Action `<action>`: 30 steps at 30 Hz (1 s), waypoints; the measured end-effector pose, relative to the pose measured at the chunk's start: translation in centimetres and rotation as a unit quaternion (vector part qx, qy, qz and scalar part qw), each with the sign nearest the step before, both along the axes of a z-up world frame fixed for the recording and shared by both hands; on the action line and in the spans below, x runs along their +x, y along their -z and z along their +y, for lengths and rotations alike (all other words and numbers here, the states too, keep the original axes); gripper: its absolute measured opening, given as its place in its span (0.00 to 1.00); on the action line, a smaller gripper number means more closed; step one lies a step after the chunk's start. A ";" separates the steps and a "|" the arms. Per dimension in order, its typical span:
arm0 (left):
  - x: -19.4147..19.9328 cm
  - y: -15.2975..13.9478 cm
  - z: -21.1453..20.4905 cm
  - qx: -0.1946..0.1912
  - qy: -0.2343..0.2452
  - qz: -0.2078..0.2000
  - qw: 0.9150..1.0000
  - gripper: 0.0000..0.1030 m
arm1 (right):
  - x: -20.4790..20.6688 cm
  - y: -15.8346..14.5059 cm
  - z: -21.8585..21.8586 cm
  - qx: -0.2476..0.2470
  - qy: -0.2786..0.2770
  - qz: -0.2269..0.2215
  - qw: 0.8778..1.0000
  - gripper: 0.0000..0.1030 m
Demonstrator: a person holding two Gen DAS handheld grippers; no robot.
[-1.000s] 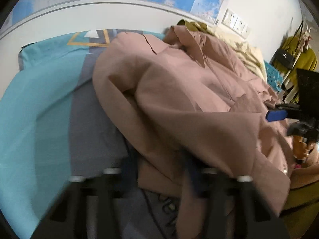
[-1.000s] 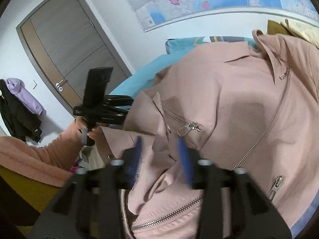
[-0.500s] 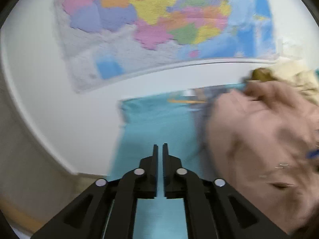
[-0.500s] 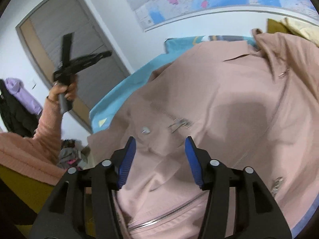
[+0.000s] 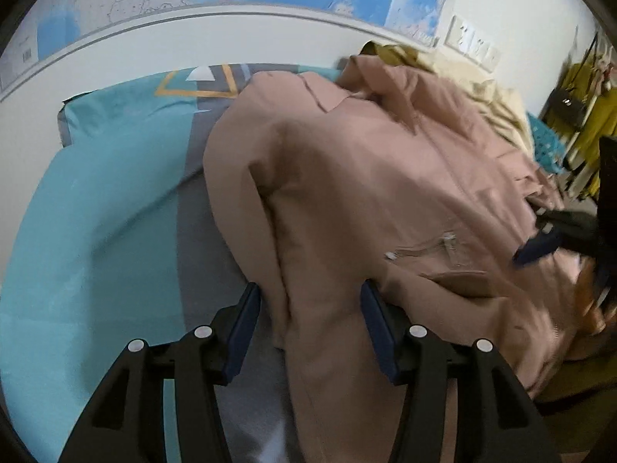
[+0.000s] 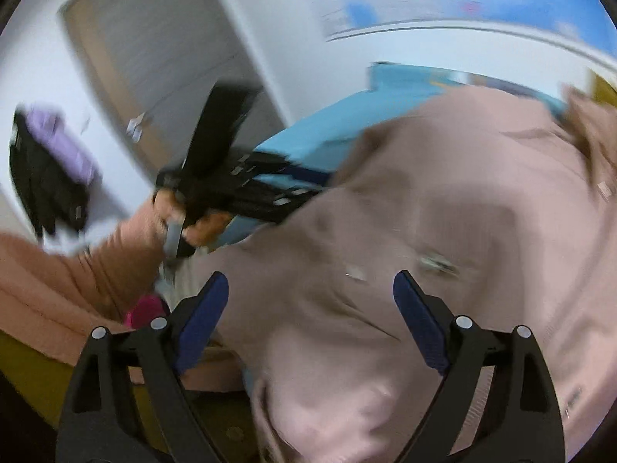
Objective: Fold large clothes
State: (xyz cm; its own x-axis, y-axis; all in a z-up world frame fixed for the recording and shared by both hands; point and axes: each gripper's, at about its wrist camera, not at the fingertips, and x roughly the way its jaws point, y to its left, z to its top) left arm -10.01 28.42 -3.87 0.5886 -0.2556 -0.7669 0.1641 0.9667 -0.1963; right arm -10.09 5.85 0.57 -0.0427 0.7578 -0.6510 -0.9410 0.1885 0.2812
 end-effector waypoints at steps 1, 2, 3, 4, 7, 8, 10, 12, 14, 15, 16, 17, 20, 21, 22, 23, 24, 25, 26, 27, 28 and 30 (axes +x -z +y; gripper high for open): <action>-0.5 -0.2 0.1 -0.020 0.010 -0.003 1.000 0.50 | -0.9 0.3 1.2 -0.012 -0.015 -0.016 1.000 0.87; -0.3 -0.3 -0.5 -0.031 0.015 -0.004 0.999 0.50 | -1.8 1.2 2.8 -0.035 -0.022 -0.041 0.998 0.91; -0.5 -0.4 -0.8 -0.039 0.018 -0.003 0.999 0.50 | -2.0 1.8 3.8 -0.052 -0.021 -0.055 0.997 0.91; -0.5 -0.3 -1.0 -0.039 0.018 -0.002 0.999 0.50 | -2.2 2.8 4.8 -0.071 -0.021 -0.062 0.995 0.91; 0.2 -0.3 -1.7 -0.047 0.020 0.001 0.999 0.50 | -1.7 5.0 5.8 -0.106 0.004 -0.086 0.991 0.72; 0.3 -0.4 -1.5 -0.047 0.017 0.000 0.999 0.50 | -1.5 4.8 5.6 -0.102 0.009 -0.088 0.991 0.45; 0.0 -1.0 -0.9 -0.047 0.008 -0.010 0.999 0.50 | 0.5 3.5 4.1 -0.079 0.023 -0.043 0.996 0.04; -0.4 -1.7 0.4 -0.054 -0.008 -0.024 0.998 0.53 | 2.9 2.2 1.6 -0.037 0.047 0.005 0.998 0.04; -0.8 -2.2 2.1 -0.067 -0.033 -0.034 0.997 0.56 | 5.3 1.2 -1.2 0.003 0.074 0.045 0.996 0.04; -0.9 -2.3 2.8 -0.073 -0.043 -0.035 0.996 0.56 | 6.9 0.7 -3.5 0.032 0.100 0.069 0.992 0.04; -1.0 -2.1 3.3 -0.071 -0.053 -0.031 0.996 0.56 | 7.7 0.5 -4.2 0.043 0.111 0.078 0.990 0.04; -0.9 -1.8 3.4 -0.068 -0.056 -0.023 0.996 0.56 | 8.6 0.3 -5.7 0.058 0.124 0.093 0.986 0.04; 0.0 -0.2 1.8 -0.039 -0.042 0.006 0.998 0.54 | 9.2 0.3 -8.0 0.071 0.139 0.101 0.982 0.04; 0.3 0.2 1.0 -0.029 -0.032 0.014 0.999 0.54 | 9.5 0.3 -8.4 0.076 0.142 0.106 0.981 0.04; 0.5 0.6 0.3 -0.024 -0.023 0.019 0.999 0.54 | 9.5 0.2 -8.7 0.082 0.144 0.108 0.980 0.04; 0.9 1.0 -0.8 -0.023 -0.008 0.022 0.999 0.55 | 9.4 0.0 -8.8 0.088 0.147 0.108 0.979 0.04; 1.2 1.3 -1.6 -0.026 0.005 0.026 0.999 0.56 | 9.4 -0.1 -8.6 0.092 0.147 0.109 0.979 0.04; 1.4 1.6 -2.4 -0.015 0.009 0.024 1.000 0.57 | 9.1 -0.1 -8.8 0.095 0.145 0.109 0.979 0.04; 1.4 1.6 -3.4 0.009 0.010 0.012 1.000 0.43 | 9.0 -0.2 -8.8 0.098 0.145 0.108 0.979 0.04; 1.6 1.7 -3.9 0.015 0.013 0.014 1.000 0.12 | 8.6 -0.6 -9.6 0.101 0.144 0.109 0.978 0.04; 1.8 1.8 -4.1 0.028 0.007 0.018 0.999 0.08 | 8.4 -0.7 -9.7 0.104 0.141 0.110 0.978 0.04; 1.6 0.6 -4.1 0.073 -0.008 0.001 0.997 0.03 | 7.8 -1.1 -9.4 0.109 0.137 0.108 0.979 0.04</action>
State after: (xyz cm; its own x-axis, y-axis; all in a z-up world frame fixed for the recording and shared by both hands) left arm -8.46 24.31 -4.46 0.5895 -0.1308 -0.7971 0.1477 0.9876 -0.0528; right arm -2.30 -3.52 1.64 0.0633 0.8803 -0.4701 -0.7778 0.3386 0.5295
